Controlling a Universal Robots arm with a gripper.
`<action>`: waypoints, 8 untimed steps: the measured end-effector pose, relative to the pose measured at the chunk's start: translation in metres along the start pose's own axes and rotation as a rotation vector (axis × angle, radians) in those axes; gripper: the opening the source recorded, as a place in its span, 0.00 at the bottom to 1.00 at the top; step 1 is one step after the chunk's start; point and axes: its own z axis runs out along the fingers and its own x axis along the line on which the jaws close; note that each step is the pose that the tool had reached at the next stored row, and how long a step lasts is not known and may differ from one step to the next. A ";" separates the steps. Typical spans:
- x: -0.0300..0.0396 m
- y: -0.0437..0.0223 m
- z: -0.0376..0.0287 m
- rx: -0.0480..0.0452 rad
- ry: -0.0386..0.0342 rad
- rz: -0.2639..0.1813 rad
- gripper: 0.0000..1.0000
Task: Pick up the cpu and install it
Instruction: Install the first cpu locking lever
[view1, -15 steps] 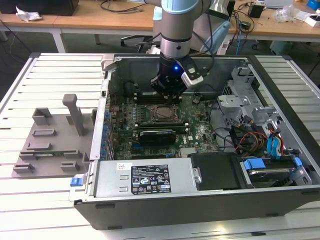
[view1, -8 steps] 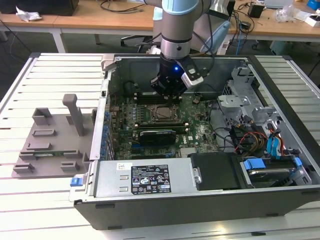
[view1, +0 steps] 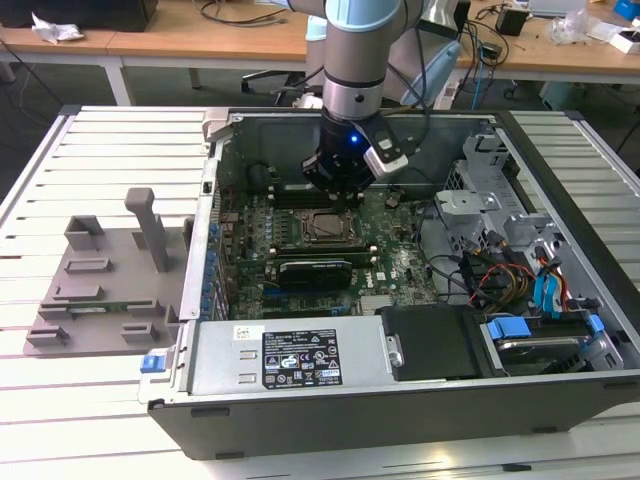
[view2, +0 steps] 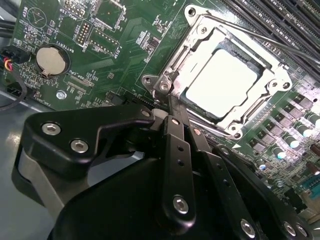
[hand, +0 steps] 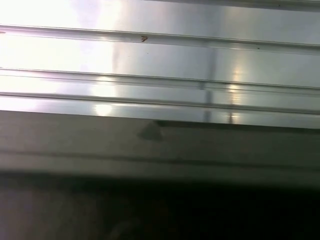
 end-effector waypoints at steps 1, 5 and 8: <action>0.0000 -0.0003 0.0000 0.0002 0.0001 0.000 0.11; 0.0001 -0.0015 -0.0002 0.0006 0.0000 0.000 0.11; 0.0000 -0.0016 -0.0012 0.0001 -0.0004 0.000 0.11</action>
